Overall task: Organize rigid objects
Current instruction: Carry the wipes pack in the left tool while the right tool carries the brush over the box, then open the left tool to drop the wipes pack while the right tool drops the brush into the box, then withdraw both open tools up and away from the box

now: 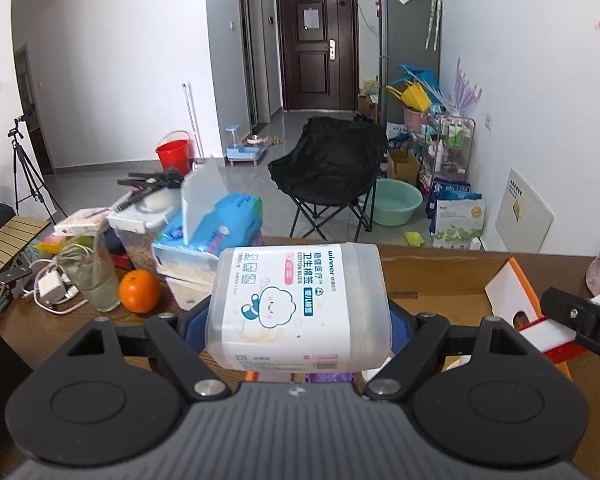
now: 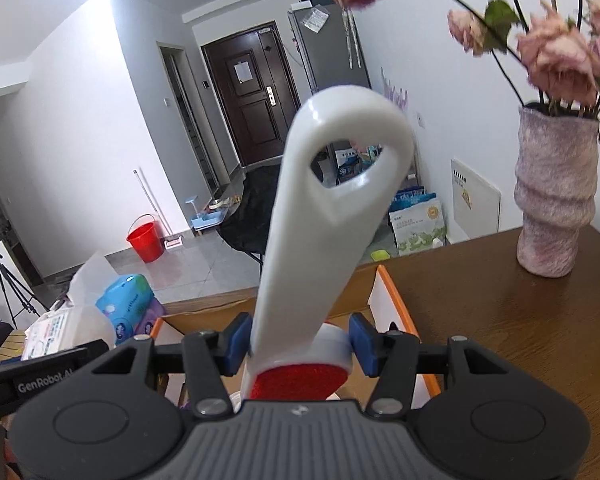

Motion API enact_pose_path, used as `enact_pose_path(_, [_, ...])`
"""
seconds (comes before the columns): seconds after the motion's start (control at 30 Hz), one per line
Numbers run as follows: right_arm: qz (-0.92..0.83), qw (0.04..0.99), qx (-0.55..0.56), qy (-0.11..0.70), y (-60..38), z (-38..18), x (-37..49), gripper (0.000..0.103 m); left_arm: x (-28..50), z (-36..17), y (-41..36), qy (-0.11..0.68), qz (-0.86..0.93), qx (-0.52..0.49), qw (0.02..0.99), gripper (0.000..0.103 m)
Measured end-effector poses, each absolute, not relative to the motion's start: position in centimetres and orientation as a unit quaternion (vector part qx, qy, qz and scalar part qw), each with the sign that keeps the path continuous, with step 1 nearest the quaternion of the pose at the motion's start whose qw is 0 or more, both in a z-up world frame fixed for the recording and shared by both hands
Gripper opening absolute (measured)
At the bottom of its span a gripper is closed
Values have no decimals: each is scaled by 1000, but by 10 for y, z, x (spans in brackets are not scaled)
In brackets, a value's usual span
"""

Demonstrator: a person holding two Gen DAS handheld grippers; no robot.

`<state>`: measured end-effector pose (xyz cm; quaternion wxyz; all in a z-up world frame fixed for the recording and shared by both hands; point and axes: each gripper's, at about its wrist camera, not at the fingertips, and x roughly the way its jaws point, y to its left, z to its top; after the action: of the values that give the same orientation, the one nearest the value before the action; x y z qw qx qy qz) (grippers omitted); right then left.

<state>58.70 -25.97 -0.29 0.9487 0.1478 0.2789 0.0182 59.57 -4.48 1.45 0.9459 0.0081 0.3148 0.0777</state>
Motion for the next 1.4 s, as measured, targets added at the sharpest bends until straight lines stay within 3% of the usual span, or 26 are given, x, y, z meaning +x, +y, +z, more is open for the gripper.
enact_pose_path(0.63, [43,945,193,262,-269,-53,611,53,627,-43,-50,334,71,2,940,85])
enact_pose_path(0.7, [51,943,190,267,-267,-59,616,56,628,-46,-51,344,68,0,937,103])
enact_pose_path(0.73, [50,941,188,275,-265,-62,618,73,627,-47,-51,341,70,0,937,103])
enact_pose_path(0.77, [44,940,186,284,-265,-63,621,97,627,-47,-51,340,71,2,938,103])
enact_pose_path(0.8, [32,939,185,288,-265,-64,621,103,627,-48,-51,340,70,4,938,103])
enact_pose_path(1.4, [12,945,193,264,-287,-48,594,103,603,-40,-28,343,73,-18,936,103])
